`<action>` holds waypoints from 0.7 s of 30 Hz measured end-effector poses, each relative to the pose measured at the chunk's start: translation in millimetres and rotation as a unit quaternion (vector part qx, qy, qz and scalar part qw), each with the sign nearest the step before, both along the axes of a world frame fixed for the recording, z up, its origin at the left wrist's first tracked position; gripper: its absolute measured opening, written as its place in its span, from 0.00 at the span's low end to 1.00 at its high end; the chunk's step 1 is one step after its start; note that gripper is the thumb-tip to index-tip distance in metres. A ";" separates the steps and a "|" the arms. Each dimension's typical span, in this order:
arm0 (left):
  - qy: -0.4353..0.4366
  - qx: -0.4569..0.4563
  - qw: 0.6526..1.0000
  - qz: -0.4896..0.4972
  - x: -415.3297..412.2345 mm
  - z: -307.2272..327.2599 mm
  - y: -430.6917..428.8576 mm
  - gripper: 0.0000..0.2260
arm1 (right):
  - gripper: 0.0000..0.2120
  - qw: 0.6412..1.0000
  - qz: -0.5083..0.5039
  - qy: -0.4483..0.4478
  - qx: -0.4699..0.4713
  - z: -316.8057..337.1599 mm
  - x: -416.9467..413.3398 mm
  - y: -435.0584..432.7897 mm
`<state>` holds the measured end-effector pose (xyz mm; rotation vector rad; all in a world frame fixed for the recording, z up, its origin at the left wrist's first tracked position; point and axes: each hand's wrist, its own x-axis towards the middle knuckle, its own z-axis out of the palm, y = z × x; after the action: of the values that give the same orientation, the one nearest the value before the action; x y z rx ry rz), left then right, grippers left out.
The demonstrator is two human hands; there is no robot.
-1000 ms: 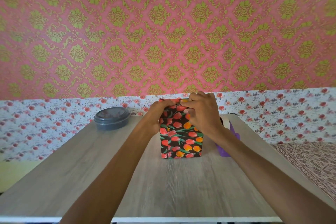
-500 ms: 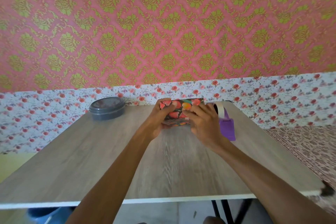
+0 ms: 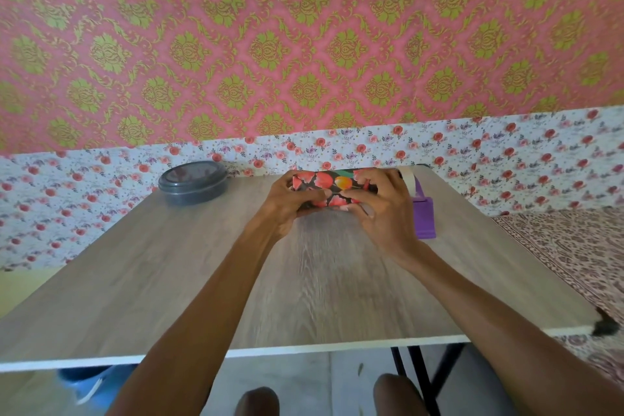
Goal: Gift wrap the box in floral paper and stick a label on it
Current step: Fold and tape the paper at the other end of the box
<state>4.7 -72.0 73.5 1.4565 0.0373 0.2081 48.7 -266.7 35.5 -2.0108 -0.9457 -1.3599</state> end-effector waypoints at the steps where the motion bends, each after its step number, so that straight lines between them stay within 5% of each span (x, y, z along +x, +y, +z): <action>1: 0.003 -0.006 1.000 0.009 0.0 -0.8 -1.9 0.25 | 0.13 1.000 0.007 0.006 0.006 -1.5 0.9 0.4; 11: -0.035 -0.006 0.998 0.048 -2.7 -16.4 -22.0 0.20 | 0.14 0.996 0.060 0.020 -0.060 -8.0 -4.0 -16.7; 14: -0.034 -0.016 0.998 0.054 0.7 -20.6 -30.0 0.25 | 0.09 0.993 0.060 0.091 0.036 -7.8 -3.9 -41.2; 16: -0.040 -0.016 0.997 0.061 2.5 -21.9 -35.5 0.26 | 0.07 0.981 -0.060 0.155 0.095 -6.1 8.8 -59.7; 19: -0.042 -0.018 0.997 0.056 6.3 -26.2 -40.8 0.26 | 0.12 0.921 -0.224 0.313 0.067 -8.3 39.0 -87.1; 21: -0.042 -0.012 0.998 0.049 7.2 -28.8 -40.6 0.28 | 0.15 0.871 -0.181 0.452 0.062 -5.4 52.0 -92.9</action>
<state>11.8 -112.5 44.7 1.4220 0.0420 0.3483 100.6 -359.6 30.1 -2.3982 -0.0496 -0.4452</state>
